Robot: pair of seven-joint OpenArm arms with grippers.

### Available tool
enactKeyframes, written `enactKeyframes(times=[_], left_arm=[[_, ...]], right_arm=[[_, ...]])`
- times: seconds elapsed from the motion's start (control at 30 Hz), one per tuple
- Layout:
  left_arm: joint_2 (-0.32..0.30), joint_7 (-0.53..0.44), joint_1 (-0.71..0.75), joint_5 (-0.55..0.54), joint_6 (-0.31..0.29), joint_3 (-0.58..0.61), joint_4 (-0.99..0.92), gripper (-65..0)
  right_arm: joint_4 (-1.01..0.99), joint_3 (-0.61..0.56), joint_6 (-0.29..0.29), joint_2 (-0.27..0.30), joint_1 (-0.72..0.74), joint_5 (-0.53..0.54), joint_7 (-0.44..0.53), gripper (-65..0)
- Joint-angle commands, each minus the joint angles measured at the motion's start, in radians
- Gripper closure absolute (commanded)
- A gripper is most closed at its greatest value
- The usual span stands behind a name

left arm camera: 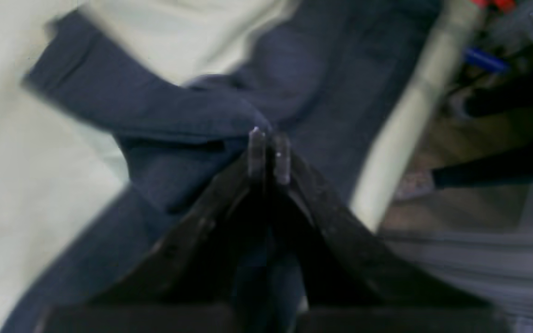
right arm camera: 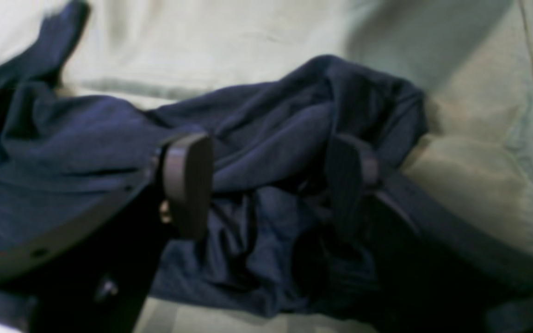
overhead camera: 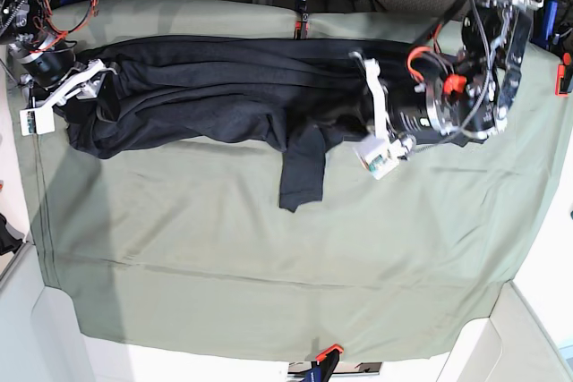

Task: Fold the T-shirt properly
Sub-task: 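Grasp the other sleeve with the left gripper and fold it onto the body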

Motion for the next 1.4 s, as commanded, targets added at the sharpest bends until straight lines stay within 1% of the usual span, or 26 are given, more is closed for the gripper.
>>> enactKeyframes(times=[0.0, 0.03, 0.07, 0.17, 0.2, 0.23, 0.3, 0.4, 0.43, 0.5, 0.57, 0.63, 0.73, 0.8, 0.87, 0.93, 1.0, 1.07, 1.17, 1.37], left_arm=[[-0.014, -0.021, -0.002, 0.01, -0.005, -0.009, 0.025, 0.0], [-0.014, -0.024, 0.007, 0.024, -0.005, -0.009, 0.026, -1.1], [-0.013, -0.024, 0.011, 0.038, -0.005, -0.009, 0.024, -7.1], [-0.014, -0.024, 0.008, 0.072, -0.005, -0.009, 0.021, -28.5], [-0.014, -0.025, 0.004, 0.08, -0.005, -0.009, 0.021, -33.5], [-0.014, -0.033, -0.003, 0.09, -0.005, -0.009, 0.021, -35.5], [-0.014, -0.034, -0.024, 0.098, -0.005, -0.013, 0.021, -35.5], [-0.016, -0.014, -0.058, 0.037, -0.005, -0.016, 0.021, -35.5], [-0.016, -0.018, -0.066, 0.037, -0.005, -0.016, 0.021, -35.5], [-0.016, -0.04, -0.093, 0.055, -0.005, -0.016, 0.013, -35.5], [-0.004, -0.099, -0.129, 0.107, -0.005, -0.016, -0.021, -35.5], [0.032, -0.154, -0.171, 0.168, 0.045, -0.016, -0.09, -35.5], [0.105, -0.174, -0.247, 0.209, 0.094, -0.016, -0.245, -35.5], [0.148, -0.175, -0.302, 0.215, 0.103, -0.016, -0.369, -35.5], [0.184, -0.176, -0.356, 0.251, 0.112, -0.016, -0.498, -35.5], [0.206, -0.196, -0.399, 0.298, 0.123, -0.016, -0.615, -35.5], [0.215, -0.22, -0.422, 0.317, 0.122, -0.016, -0.698, -35.5], [0.221, -0.217, -0.425, 0.318, 0.121, -0.015, -0.735, -35.5], [0.227, -0.22, -0.409, 0.317, 0.121, -0.014, -0.737, -35.5], [0.276, -0.213, -0.393, 0.344, 0.114, -0.013, -0.737, -35.5]], right_arm=[[0.019, 0.005, 0.003, 0.011, 0.005, 0.013, 0.027, -38.6], [0.019, 0.005, 0.003, 0.011, 0.005, 0.013, 0.027, -38.6], [0.019, 0.005, 0.003, 0.011, 0.005, 0.013, 0.026, -38.6], [0.019, 0.005, 0.003, 0.011, 0.005, 0.013, 0.026, -38.6], [0.019, 0.005, 0.003, 0.011, 0.005, 0.013, 0.026, -38.6], [0.019, 0.005, 0.003, 0.011, 0.005, 0.012, 0.026, -38.6], [0.019, 0.005, 0.003, 0.011, 0.005, 0.013, 0.026, -38.6], [0.019, 0.005, 0.003, 0.011, -0.001, 0.012, 0.026, -38.6], [0.019, 0.005, 0.003, 0.01, -0.002, 0.012, 0.025, -38.6], [0.019, 0.005, 0.003, 0.011, -0.006, 0.012, 0.025, -38.6], [0.019, 0.005, 0.003, 0.011, -0.006, 0.013, 0.026, -38.6], [0.019, 0.005, 0.003, 0.011, -0.006, 0.013, 0.026, -38.6], [0.019, 0.005, 0.003, 0.011, -0.006, 0.013, 0.026, -38.6], [0.019, 0.005, 0.003, 0.011, -0.006, 0.013, 0.026, -38.6], [0.019, 0.005, 0.003, 0.011, -0.006, 0.013, 0.026, -38.6], [0.019, 0.005, 0.003, 0.011, -0.006, 0.013, 0.023, -38.6], [0.019, 0.005, 0.003, 0.011, -0.006, 0.013, 0.022, -38.6], [0.019, 0.005, 0.003, 0.011, -0.006, 0.013, 0.021, -38.6], [0.019, 0.005, 0.003, 0.011, -0.006, 0.017, 0.027, -38.6], [0.019, 0.005, 0.003, 0.01, -0.006, 0.02, 0.027, -38.6]])
